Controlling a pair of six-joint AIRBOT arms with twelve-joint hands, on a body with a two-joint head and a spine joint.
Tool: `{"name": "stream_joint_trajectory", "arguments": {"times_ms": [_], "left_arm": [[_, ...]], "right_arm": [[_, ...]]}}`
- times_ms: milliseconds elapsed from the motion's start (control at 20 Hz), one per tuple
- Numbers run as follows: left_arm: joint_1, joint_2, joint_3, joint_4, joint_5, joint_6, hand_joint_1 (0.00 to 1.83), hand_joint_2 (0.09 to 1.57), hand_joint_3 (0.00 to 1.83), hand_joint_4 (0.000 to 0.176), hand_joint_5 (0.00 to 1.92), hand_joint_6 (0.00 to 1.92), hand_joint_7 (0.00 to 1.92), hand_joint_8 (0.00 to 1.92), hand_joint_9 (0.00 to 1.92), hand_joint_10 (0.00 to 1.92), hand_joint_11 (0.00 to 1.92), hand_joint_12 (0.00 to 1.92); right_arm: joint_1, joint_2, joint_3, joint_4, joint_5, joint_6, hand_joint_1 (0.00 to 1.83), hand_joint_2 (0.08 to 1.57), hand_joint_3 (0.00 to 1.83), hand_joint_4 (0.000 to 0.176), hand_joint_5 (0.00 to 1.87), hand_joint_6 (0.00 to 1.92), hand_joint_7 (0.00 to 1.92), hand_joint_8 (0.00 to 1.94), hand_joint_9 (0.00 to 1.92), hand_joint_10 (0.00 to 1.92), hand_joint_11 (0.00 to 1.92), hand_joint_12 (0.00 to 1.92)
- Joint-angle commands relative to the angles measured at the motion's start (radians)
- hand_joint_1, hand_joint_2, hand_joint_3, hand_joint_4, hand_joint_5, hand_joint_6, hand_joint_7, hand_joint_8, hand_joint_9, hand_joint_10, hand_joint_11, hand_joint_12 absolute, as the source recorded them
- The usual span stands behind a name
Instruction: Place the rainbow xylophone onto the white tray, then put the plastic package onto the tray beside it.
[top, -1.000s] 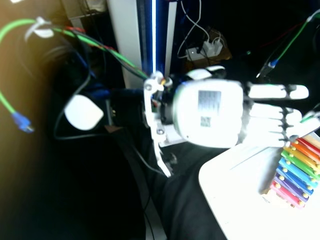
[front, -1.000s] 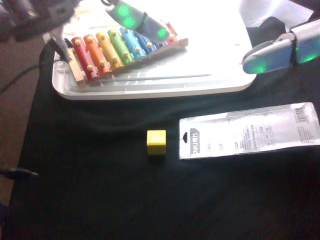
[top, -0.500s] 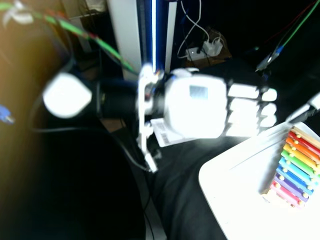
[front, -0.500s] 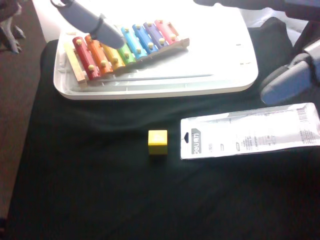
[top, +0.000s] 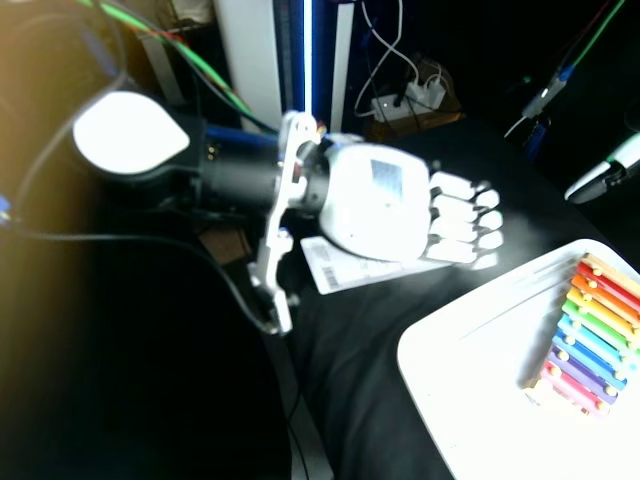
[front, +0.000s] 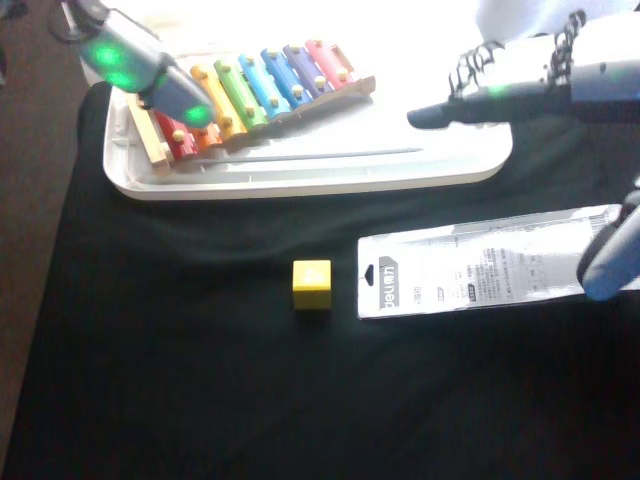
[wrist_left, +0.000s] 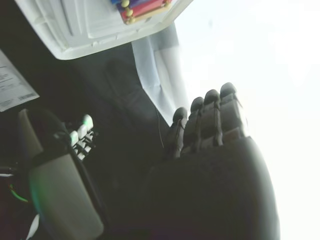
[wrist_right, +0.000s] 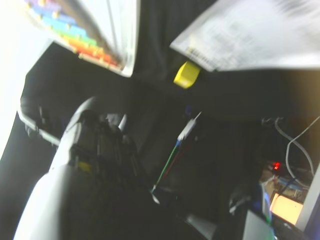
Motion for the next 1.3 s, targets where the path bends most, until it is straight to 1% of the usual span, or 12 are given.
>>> {"name": "stream_joint_trajectory", "arguments": {"times_ms": [0, 50, 150, 200, 250, 400, 550, 650, 800, 1000, 1100, 1250], "left_arm": [[-0.013, 0.012, -0.015, -0.048, -0.052, 0.029, 0.82, 0.72, 0.01, 0.066, 0.0, 0.0, 0.02, 0.01, 0.0, 0.0, 0.0, 0.0], [-0.014, 0.031, -0.038, -0.076, -0.051, 0.071, 0.8, 0.72, 0.0, 0.104, 0.0, 0.0, 0.01, 0.0, 0.0, 0.0, 0.0, 0.0], [-0.019, 0.067, -0.076, -0.124, -0.051, 0.145, 0.84, 0.71, 0.0, 0.115, 0.0, 0.0, 0.0, 0.0, 0.0, 0.0, 0.0, 0.0], [-0.021, 0.088, -0.099, -0.167, -0.05, 0.198, 0.78, 0.68, 0.0, 0.067, 0.0, 0.0, 0.0, 0.0, 0.0, 0.0, 0.0, 0.0], [-0.021, 0.103, -0.113, -0.206, -0.05, 0.24, 0.78, 0.68, 0.0, 0.067, 0.0, 0.0, 0.0, 0.0, 0.0, 0.0, 0.0, 0.0], [-0.021, 0.133, -0.128, -0.24, -0.055, 0.258, 0.84, 0.63, 0.0, 0.004, 0.0, 0.0, 0.0, 0.0, 0.0, 0.0, 0.0, 0.0], [-0.019, 0.149, -0.143, -0.262, -0.055, 0.285, 0.84, 0.63, 0.0, 0.008, 0.0, 0.0, 0.0, 0.0, 0.0, 0.0, 0.0, 0.0], [-0.014, 0.152, -0.148, -0.265, -0.055, 0.287, 0.83, 0.61, 0.0, 0.047, 0.0, 0.0, 0.0, 0.0, 0.0, 0.0, 0.0, 0.0], [0.0, 0.157, -0.154, -0.273, -0.057, 0.287, 0.95, 0.65, 0.0, 0.01, 0.0, 0.0, 0.0, 0.0, 0.0, 0.0, 0.0, 0.0], [0.017, 0.163, -0.159, -0.285, -0.058, 0.287, 0.94, 0.65, 0.0, 0.022, 0.0, 0.0, 0.0, 0.0, 0.0, 0.0, 0.0, 0.0], [0.028, 0.167, -0.162, -0.294, -0.061, 0.287, 0.93, 0.66, 0.0, 0.002, 0.0, 0.0, 0.0, 0.0, 0.0, 0.0, 0.0, 0.0], [0.039, 0.171, -0.166, -0.3, -0.062, 0.287, 0.93, 0.65, 0.0, 0.038, 0.0, 0.0, 0.0, 0.0, 0.0, 0.0, 0.0, 0.0]], "right_arm": [[0.017, 0.004, 0.001, 0.058, 0.013, 0.016, 0.58, 0.69, 0.0, 0.0, 0.06, 0.0, 0.1, 0.01, 0.01, 0.0, 0.0, 0.12], [0.017, 0.007, 0.001, 0.039, 0.003, 0.027, 0.59, 0.71, 0.0, 0.0, 0.05, 0.0, 0.11, 0.01, 0.0, 0.0, 0.0, 0.02], [0.017, 0.011, 0.001, 0.012, -0.011, 0.048, 0.65, 0.71, 0.0, 0.0, 0.07, 0.01, 0.13, 0.01, 0.03, 0.01, 0.0, 0.0], [0.017, 0.013, 0.001, -0.013, -0.022, 0.064, 0.65, 0.71, 0.0, 0.0, 0.06, 0.0, 0.12, 0.0, 0.01, 0.0, 0.0, 0.0], [0.017, 0.014, 0.001, -0.028, -0.029, 0.073, 0.65, 0.71, 0.0, 0.0, 0.06, 0.0, 0.12, 0.0, 0.01, 0.0, 0.0, 0.0], [0.017, 0.015, 0.0, -0.078, -0.053, 0.096, 0.54, 0.7, 0.0, 0.0, 0.07, 0.0, 0.11, 0.01, 0.06, 0.02, 0.06, 0.03], [0.017, 0.015, 0.0, -0.111, -0.065, 0.118, 0.5, 0.69, 0.0, 0.0, 0.07, 0.0, 0.13, 0.01, 0.09, 0.02, 0.15, 0.07], [0.016, 0.015, 0.0, -0.131, -0.072, 0.131, 0.49, 0.68, 0.0, 0.0, 0.08, 0.01, 0.13, 0.01, 0.1, 0.02, 0.2, 0.1], [0.015, 0.023, -0.005, -0.139, -0.076, 0.138, 0.48, 0.65, 0.0, 0.0, 0.09, 0.0, 0.14, 0.01, 0.15, 0.03, 0.27, 0.13], [0.009, 0.044, -0.022, -0.139, -0.088, 0.138, 0.46, 0.61, 0.0, 0.0, 0.1, 0.0, 0.15, 0.0, 0.27, 0.02, 0.4, 0.2], [-0.006, 0.045, -0.026, -0.139, -0.091, 0.138, 0.48, 0.61, 0.0, 0.0, 0.1, 0.0, 0.14, 0.0, 0.2, 0.0, 0.3, 0.16], [-0.023, 0.045, -0.028, -0.139, -0.094, 0.138, 0.52, 0.61, 0.0, 0.0, 0.13, 0.01, 0.16, 0.01, 0.19, 0.01, 0.23, 0.13]]}}
